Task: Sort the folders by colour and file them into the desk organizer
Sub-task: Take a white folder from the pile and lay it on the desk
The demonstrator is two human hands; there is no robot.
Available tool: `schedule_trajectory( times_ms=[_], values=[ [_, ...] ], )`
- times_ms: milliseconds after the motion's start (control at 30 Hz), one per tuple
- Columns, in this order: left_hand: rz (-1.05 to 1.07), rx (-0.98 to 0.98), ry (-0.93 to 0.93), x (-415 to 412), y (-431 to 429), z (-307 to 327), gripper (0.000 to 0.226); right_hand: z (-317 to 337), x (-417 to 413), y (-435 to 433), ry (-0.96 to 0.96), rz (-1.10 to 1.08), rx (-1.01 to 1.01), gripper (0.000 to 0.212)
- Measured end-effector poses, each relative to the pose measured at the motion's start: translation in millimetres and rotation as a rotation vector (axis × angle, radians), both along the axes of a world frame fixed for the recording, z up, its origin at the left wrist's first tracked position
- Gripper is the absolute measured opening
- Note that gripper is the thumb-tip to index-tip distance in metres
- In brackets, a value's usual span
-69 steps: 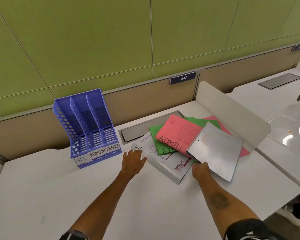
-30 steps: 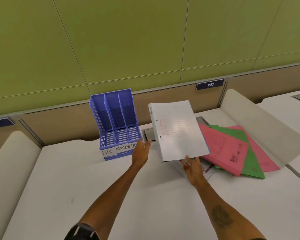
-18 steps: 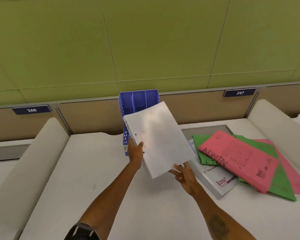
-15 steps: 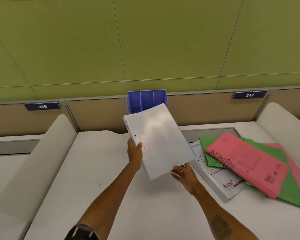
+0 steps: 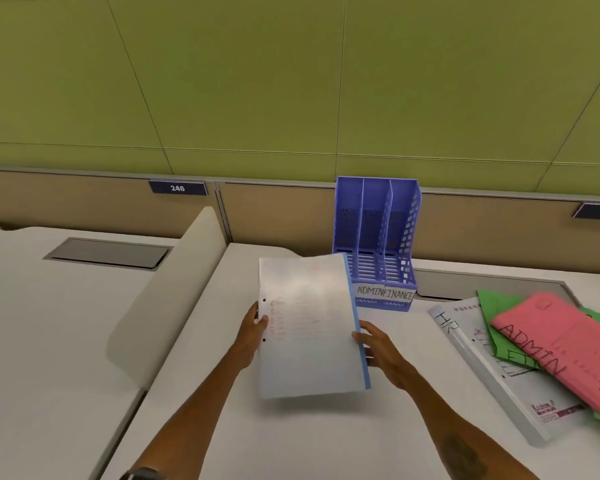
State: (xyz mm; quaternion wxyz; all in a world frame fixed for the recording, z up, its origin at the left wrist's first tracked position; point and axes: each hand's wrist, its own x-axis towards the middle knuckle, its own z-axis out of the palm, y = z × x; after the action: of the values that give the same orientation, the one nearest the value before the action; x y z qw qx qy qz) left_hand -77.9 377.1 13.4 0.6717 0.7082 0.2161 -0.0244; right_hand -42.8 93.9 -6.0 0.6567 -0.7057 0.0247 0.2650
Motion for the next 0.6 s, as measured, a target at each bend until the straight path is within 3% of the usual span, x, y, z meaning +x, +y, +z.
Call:
schedule_trajectory(
  times_ms=[133, 233, 400, 600],
  values=[
    [0.117, 0.110, 0.057, -24.7, 50.7, -24.1, 0.044, -23.6, -13.5, 55.2, -0.001, 0.085, -0.104, 0.017],
    [0.186, 0.217, 0.100, -38.3, 85.5, -38.7, 0.045, -41.5, -24.0, 91.2, -0.004, 0.140, -0.162, 0.021],
    [0.277, 0.343, 0.175, -50.2, 125.4, -48.0, 0.047, -55.3, -31.9, 146.0, -0.003, 0.070, -0.200, 0.034],
    [0.262, 0.406, 0.255, -44.4, 159.1, -57.5, 0.046, -67.5, -28.7, 185.2, -0.034, 0.056, -0.326, 0.026]
  ],
)
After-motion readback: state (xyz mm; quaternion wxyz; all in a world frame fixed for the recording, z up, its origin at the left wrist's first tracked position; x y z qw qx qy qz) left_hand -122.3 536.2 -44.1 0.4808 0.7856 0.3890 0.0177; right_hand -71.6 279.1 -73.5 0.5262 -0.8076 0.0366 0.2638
